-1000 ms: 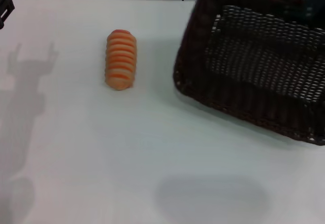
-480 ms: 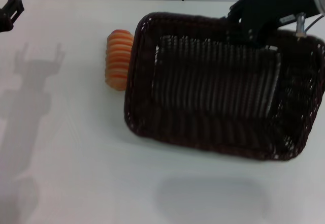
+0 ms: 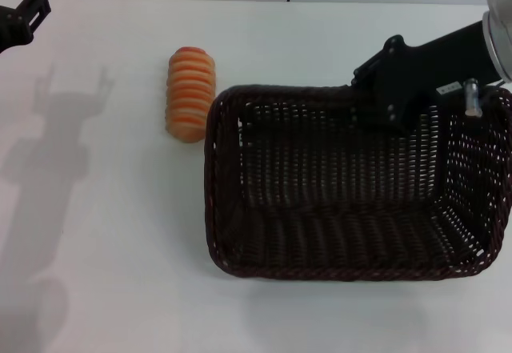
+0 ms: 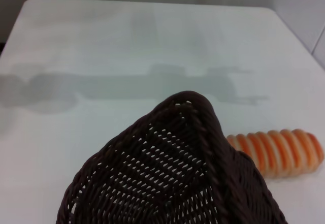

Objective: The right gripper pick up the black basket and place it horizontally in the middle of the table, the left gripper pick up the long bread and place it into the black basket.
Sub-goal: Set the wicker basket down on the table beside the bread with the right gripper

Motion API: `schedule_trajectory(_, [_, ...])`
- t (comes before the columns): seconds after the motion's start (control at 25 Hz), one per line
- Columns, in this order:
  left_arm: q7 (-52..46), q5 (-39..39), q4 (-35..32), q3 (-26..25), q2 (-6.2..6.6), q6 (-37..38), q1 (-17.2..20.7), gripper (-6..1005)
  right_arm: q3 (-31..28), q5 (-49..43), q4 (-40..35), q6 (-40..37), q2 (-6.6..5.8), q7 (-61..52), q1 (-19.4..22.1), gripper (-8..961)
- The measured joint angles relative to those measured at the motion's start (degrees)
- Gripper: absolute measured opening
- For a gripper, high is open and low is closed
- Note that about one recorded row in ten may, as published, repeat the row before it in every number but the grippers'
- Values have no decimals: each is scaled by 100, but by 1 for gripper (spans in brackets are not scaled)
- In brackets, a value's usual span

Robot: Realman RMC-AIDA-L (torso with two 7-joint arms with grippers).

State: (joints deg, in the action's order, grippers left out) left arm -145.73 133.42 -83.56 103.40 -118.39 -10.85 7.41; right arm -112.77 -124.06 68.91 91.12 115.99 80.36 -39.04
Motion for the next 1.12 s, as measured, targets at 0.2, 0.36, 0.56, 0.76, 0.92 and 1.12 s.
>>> schedule_trajectory(0.2, [0,0,-58,45,0,-33,-3,860,15,-59,278,134,28,-170,167,184])
schedule_trajectory(0.36, [0,0,-72,81,1,-33,-3,860,1,-177,1002,213,54,-467,345,184])
schedule_trajectory(0.56, [1,0,-82,103,1,-49,15,860,-24,-315,1450,265,27,-714,286,184])
schedule_trajectory(0.76, [1,0,-171,108,1,-50,77,861,-33,-354,1261,266,-2,-695,188,183])
schedule_trajectory(0.92, [1,0,-186,108,5,-50,97,860,-39,-355,1134,222,14,-674,149,183])
schedule_trajectory(1.12, [1,0,-187,105,9,-50,70,860,-40,-355,990,221,3,-668,110,182])
